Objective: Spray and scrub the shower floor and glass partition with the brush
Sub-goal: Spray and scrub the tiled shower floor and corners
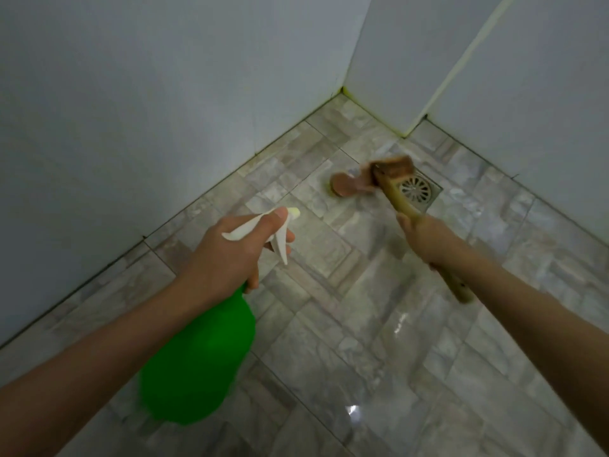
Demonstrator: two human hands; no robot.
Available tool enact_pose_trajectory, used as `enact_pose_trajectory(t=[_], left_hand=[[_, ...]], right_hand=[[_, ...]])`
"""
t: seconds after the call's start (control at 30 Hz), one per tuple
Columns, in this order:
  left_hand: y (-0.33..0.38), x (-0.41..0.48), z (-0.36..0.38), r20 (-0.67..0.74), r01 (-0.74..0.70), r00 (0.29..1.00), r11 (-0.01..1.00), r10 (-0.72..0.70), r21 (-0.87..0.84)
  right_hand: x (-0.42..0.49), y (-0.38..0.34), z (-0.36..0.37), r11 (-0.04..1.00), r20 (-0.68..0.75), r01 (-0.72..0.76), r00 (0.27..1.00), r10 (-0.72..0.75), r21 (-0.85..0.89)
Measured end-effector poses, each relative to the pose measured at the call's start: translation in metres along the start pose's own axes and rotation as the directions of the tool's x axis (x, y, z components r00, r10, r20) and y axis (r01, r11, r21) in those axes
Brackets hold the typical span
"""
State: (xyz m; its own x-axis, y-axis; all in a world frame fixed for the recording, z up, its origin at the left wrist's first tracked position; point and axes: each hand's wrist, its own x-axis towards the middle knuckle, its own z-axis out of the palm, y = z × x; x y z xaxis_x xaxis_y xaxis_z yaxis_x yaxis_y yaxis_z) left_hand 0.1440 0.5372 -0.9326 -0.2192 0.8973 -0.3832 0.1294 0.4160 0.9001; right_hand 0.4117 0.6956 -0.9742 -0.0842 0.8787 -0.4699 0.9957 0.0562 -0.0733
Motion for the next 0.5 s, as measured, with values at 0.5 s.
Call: enact_pose_trajectory(t=[0.5], left_hand=[[-0.039, -0.013, 0.019, 0.103, 0.093, 0.990, 0.995, -0.097, 0.037]], right_hand=[[-0.128, 0.031, 0.060, 0.996, 0.023, -0.078, 0.997, 0.078, 0.038]])
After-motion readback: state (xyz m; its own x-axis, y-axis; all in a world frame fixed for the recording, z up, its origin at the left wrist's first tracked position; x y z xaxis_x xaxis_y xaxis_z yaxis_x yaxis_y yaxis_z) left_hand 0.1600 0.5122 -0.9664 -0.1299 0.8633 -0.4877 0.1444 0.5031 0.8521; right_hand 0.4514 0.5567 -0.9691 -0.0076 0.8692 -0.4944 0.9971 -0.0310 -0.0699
